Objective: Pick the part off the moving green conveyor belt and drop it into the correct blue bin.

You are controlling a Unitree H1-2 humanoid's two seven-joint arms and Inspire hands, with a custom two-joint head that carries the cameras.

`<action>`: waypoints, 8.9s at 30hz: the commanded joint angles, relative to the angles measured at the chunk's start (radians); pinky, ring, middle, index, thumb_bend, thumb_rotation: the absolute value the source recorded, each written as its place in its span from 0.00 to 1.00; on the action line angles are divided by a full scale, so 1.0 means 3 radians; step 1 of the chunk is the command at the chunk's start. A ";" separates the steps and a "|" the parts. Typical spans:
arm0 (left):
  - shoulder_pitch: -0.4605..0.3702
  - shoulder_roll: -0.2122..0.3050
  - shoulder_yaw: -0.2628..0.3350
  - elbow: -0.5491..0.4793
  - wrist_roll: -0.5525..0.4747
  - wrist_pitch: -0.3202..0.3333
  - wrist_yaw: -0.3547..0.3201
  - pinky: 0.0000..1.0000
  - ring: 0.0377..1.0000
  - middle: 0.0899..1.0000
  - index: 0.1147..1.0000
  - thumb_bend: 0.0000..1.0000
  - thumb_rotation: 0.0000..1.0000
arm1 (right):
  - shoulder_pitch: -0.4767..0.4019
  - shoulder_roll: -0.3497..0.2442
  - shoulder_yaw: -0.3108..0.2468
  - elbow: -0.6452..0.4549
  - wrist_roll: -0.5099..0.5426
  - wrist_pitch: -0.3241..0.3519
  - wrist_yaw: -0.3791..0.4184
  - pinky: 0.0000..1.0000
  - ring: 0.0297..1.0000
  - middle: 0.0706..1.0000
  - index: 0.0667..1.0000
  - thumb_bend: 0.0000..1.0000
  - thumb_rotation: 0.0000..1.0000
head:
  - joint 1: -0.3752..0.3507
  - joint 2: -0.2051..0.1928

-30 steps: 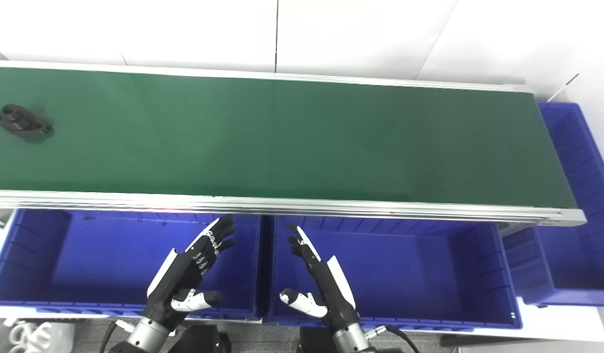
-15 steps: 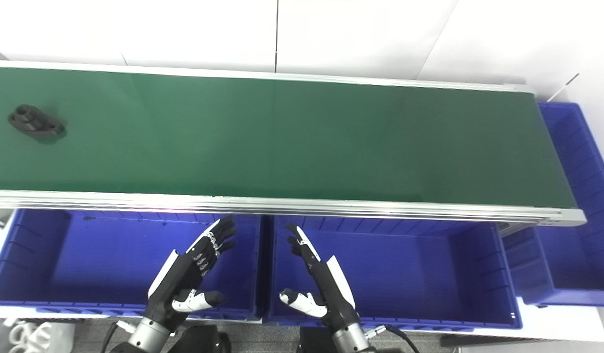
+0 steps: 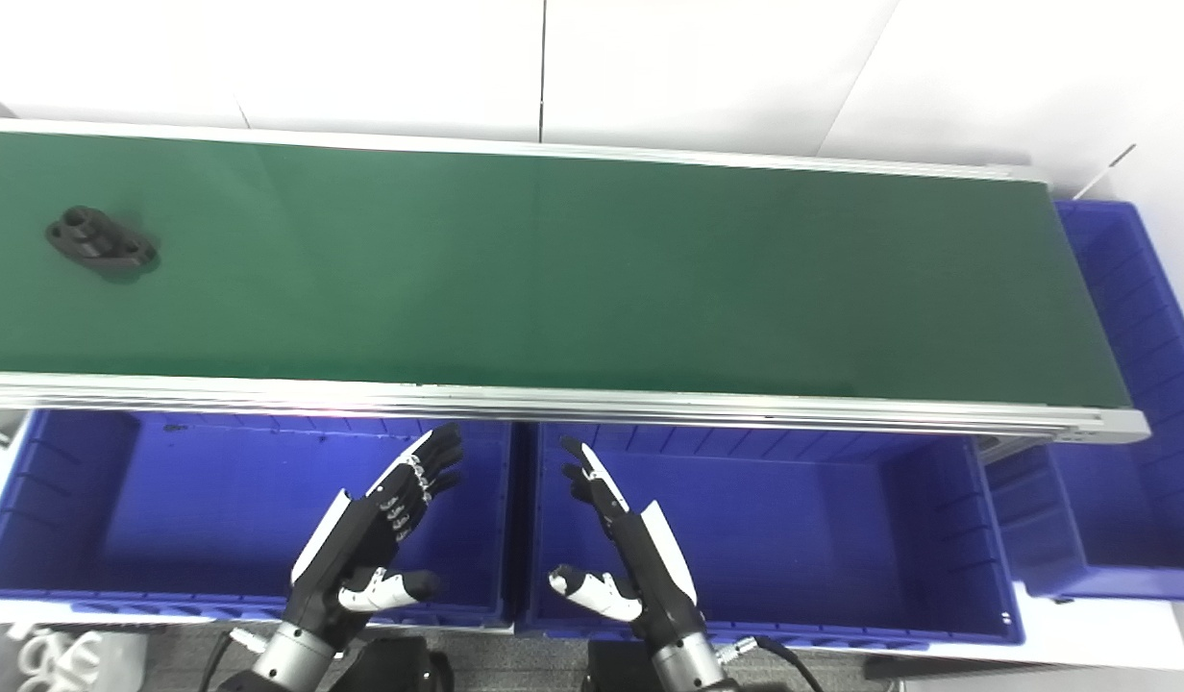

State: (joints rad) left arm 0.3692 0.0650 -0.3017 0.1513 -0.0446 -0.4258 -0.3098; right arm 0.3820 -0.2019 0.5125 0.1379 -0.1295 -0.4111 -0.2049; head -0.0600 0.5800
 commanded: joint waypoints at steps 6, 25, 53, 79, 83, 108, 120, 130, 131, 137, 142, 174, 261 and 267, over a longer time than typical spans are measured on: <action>-0.0020 -0.0084 -0.0056 0.0036 0.0086 -0.0146 0.0003 0.92 0.95 0.94 0.90 0.92 0.56 | 0.0002 -0.0069 -0.0007 0.0019 0.0059 -0.0196 0.0023 0.91 0.94 1.00 0.97 1.00 0.87 | 0.0306 -0.0228; -0.0274 -0.0154 -0.0157 0.0535 0.0227 -0.0147 0.0213 0.85 0.90 0.91 0.87 0.91 0.60 | -0.0245 -0.0156 0.0065 0.0479 0.0083 -0.0196 -0.0113 0.90 0.95 0.99 0.99 1.00 0.89 | 0.0654 -0.0745; -0.0167 -0.0132 -0.0279 0.0130 0.0310 -0.0144 0.0301 0.84 0.89 0.91 0.87 0.94 0.62 | -0.0006 -0.0303 -0.0045 -0.0116 0.0115 -0.0196 0.0085 0.96 0.98 1.00 1.00 1.00 0.83 | 0.0544 0.0006; -0.0126 -0.0136 -0.0282 -0.0098 0.0209 -0.0116 0.0184 0.94 0.96 0.95 0.92 0.91 0.54 | 0.0073 0.0171 -0.0667 -0.1483 -0.0826 0.0007 0.0089 0.98 1.00 1.00 1.00 0.88 0.77 | 0.0310 0.0243; -0.0138 -0.0132 -0.0281 -0.0085 0.0205 -0.0131 0.0179 0.93 0.95 0.95 0.92 0.91 0.54 | -0.0116 0.0309 -0.0723 -0.1503 -0.0838 0.0166 0.0233 0.93 0.97 1.00 1.00 0.90 0.78 | 0.0304 0.0239; -0.0205 -0.0130 -0.0305 -0.0012 0.0232 -0.0144 0.0171 0.97 0.97 0.96 0.94 0.89 0.56 | -0.1375 0.0616 -0.0718 -0.1499 -0.2319 0.1690 0.1006 0.70 0.85 0.89 0.92 0.90 0.73 | 0.0239 0.0177; -0.0233 -0.0148 -0.0324 0.0043 0.0247 -0.0141 0.0187 0.96 0.96 0.96 0.94 0.90 0.57 | -0.1972 0.0660 -0.0608 -0.0908 -0.2604 0.1834 0.0938 0.67 0.80 0.84 0.89 0.93 0.65 | 0.0270 0.0147; -0.0271 -0.0185 -0.0347 0.0090 0.0316 -0.0144 0.0250 0.91 0.95 0.95 0.93 0.91 0.57 | -0.2462 0.0705 -0.0477 -0.0231 -0.2812 0.1980 0.0832 0.64 0.77 0.82 0.89 0.95 0.66 | 0.0317 0.0132; -0.0273 -0.0187 -0.0350 0.0089 0.0323 -0.0144 0.0253 0.91 0.95 0.95 0.94 0.91 0.58 | -0.2493 0.0711 -0.0454 -0.0189 -0.2845 0.2011 0.0827 0.64 0.77 0.82 0.89 0.95 0.66 | 0.0317 0.0132; -0.0270 -0.0207 -0.0359 0.0066 0.0369 -0.0142 0.0261 0.89 0.94 0.95 0.94 0.91 0.57 | -0.2719 0.0799 -0.0313 0.0145 -0.3015 0.2242 0.0796 0.62 0.77 0.83 0.87 0.95 0.63 | 0.0355 0.0137; -0.0289 -0.0220 -0.0382 0.0083 0.0390 -0.0143 0.0288 0.87 0.93 0.95 0.94 0.90 0.57 | -0.2884 0.0875 -0.0187 0.0429 -0.3146 0.2383 0.0654 0.55 0.73 0.83 0.86 0.96 0.58 | 0.0356 0.0134; -0.0123 -0.0329 -0.0528 -0.0138 0.0511 -0.0143 0.0437 0.83 0.91 0.94 0.91 0.91 0.58 | -0.3289 0.0945 0.0403 0.1379 -0.3403 0.2844 0.0606 0.23 0.34 0.54 0.81 0.95 0.58 | 0.0569 0.0232; -0.0080 0.0334 -0.0019 -0.1093 -0.0285 0.0717 -0.0010 0.95 0.96 0.95 0.97 0.91 0.65 | -0.0136 -0.0080 -0.0780 -0.3050 -0.3983 0.2271 0.2323 0.10 0.13 0.19 0.45 0.51 0.14 | -0.0951 0.1042; -0.0100 0.0353 -0.0001 -0.1134 -0.0257 0.0754 -0.0020 0.94 0.96 0.94 0.97 0.91 0.66 | 0.0034 0.0009 -0.0859 -0.2801 -0.4034 0.2171 0.2286 0.14 0.18 0.27 0.45 0.51 0.15 | -0.0987 0.1099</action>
State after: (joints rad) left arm 0.3462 0.1673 -0.3033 -0.1576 -0.1234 -0.1889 -0.3031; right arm 0.3865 -0.2095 0.2648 -0.6982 -1.3251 0.2776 0.5057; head -0.3574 0.9096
